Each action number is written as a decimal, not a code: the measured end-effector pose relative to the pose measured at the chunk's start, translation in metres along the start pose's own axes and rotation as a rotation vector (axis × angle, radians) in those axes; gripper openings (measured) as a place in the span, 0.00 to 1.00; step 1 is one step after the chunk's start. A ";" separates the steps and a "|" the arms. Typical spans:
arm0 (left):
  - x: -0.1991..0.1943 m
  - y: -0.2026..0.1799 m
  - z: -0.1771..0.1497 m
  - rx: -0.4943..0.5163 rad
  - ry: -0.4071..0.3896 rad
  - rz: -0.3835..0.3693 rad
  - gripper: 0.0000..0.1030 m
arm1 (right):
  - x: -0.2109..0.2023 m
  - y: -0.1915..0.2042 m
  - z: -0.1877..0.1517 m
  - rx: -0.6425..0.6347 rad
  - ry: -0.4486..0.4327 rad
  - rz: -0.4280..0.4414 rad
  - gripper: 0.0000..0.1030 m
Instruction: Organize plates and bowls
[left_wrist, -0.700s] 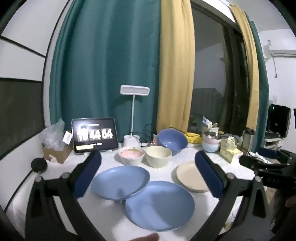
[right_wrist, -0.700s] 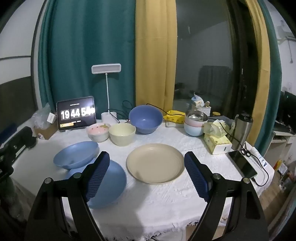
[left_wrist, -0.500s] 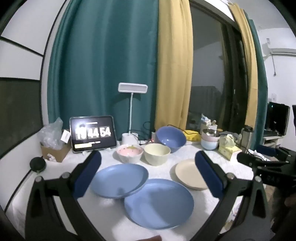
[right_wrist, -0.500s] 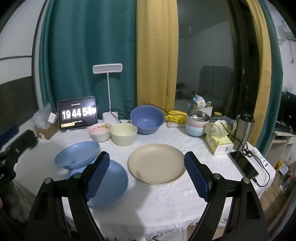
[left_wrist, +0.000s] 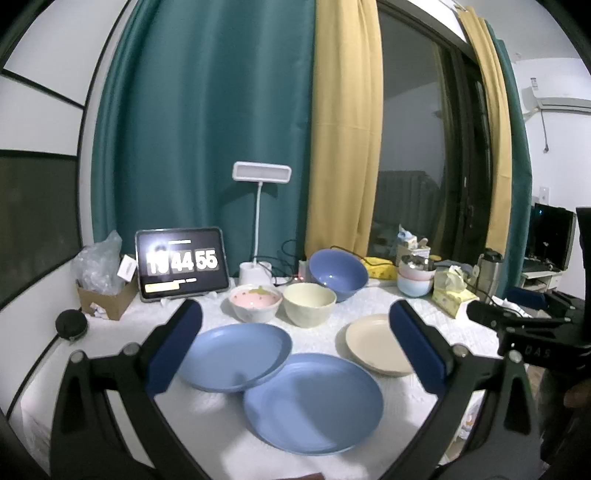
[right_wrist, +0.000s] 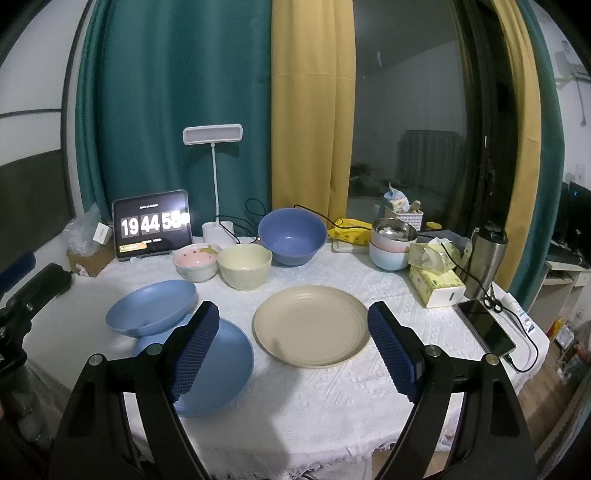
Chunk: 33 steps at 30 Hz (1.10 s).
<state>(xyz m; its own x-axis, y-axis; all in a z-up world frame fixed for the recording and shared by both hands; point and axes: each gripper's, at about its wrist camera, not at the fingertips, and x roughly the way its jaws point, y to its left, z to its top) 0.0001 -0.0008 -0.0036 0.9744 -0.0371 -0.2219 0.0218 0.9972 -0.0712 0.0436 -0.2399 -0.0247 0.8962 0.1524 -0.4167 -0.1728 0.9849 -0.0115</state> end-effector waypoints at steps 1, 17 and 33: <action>0.000 0.000 -0.001 0.000 -0.002 0.001 0.99 | -0.001 0.001 0.000 -0.001 0.000 0.000 0.84; 0.001 0.003 -0.001 0.000 -0.005 0.003 0.99 | -0.001 0.001 0.002 -0.003 0.002 -0.002 0.84; 0.002 0.005 0.001 0.002 -0.005 0.004 0.99 | 0.000 0.002 0.002 -0.003 -0.001 0.000 0.84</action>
<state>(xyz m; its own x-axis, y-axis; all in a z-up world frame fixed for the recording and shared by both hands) 0.0023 0.0046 -0.0036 0.9756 -0.0329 -0.2173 0.0184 0.9975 -0.0685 0.0442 -0.2375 -0.0228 0.8965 0.1523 -0.4161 -0.1739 0.9847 -0.0143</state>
